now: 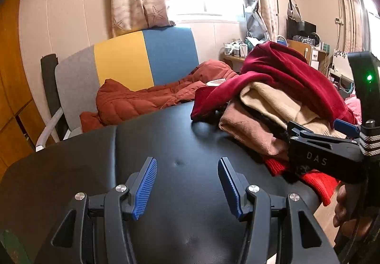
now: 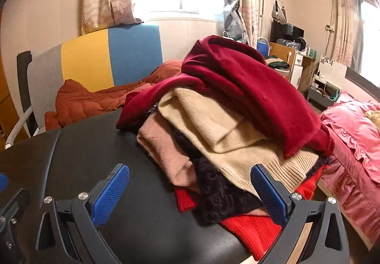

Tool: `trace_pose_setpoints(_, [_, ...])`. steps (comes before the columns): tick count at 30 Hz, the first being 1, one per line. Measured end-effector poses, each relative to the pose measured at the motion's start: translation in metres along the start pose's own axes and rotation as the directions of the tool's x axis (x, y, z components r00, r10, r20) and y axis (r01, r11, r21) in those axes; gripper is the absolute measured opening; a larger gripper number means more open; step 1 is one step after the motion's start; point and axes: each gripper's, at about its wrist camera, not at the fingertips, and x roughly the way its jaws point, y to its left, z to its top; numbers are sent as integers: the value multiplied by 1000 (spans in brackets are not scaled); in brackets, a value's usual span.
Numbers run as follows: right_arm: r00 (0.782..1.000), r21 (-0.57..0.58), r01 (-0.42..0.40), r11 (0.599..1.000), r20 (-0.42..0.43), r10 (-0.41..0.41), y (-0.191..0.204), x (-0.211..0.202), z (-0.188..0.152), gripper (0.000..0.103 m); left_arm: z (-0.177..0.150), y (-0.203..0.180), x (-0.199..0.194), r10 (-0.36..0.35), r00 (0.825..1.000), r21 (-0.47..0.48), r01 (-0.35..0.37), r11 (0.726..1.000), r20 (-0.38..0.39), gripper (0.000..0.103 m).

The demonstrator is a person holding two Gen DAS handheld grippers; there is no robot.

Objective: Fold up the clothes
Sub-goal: 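Move both tools toward the pile of sweaters on the table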

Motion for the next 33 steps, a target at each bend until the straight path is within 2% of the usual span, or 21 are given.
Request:
trace_pose_setpoints(5, [1000, -2, -16, 1000, -11, 16, -1, -3, -7, 103, -7, -6, -1, 19, 1000, 18, -19, 1000, 11, 55])
trace_pose_setpoints(8, [999, -4, -28, 1000, -19, 27, -3, -5, -12, 103, -13, 0, 3, 8, 1000, -18, -8, 1000, -12, 56])
trace_pose_setpoints(11, [998, -28, -44, 999, -36, 43, -4, -7, -16, 103, -23, 4, 16, 18, 998, -22, -19, 1000, -57, 58])
trace_pose_setpoints(14, [994, -19, -93, 995, -64, 92, -8, -1, -22, 103, -32, 11, 36, 15, 993, -36, -19, 999, -119, 58])
trace_pose_setpoints(16, [989, 0, -122, 992, -79, 122, -16, 6, -27, 103, -42, 14, 49, 16, 987, -33, -22, 999, -160, 59])
trace_pose_setpoints(20, [985, 6, -128, 992, -113, 128, -22, 18, -34, 103, -62, 19, 72, 5, 974, -43, -15, 999, -226, 59])
trace_pose_setpoints(25, [983, 18, -143, 990, -117, 144, -32, 31, -25, 103, -84, 22, 96, -12, 955, -34, 2, 999, -297, 59])
trace_pose_setpoints(30, [980, 31, -160, 987, -116, 162, -42, 42, -14, 103, -102, 31, 104, -47, 949, -55, 32, 998, -311, 59])
trace_pose_setpoints(33, [978, 39, -170, 985, -115, 173, -49, 49, -8, 103, -107, 40, 104, -89, 954, -95, 65, 993, -285, 68])
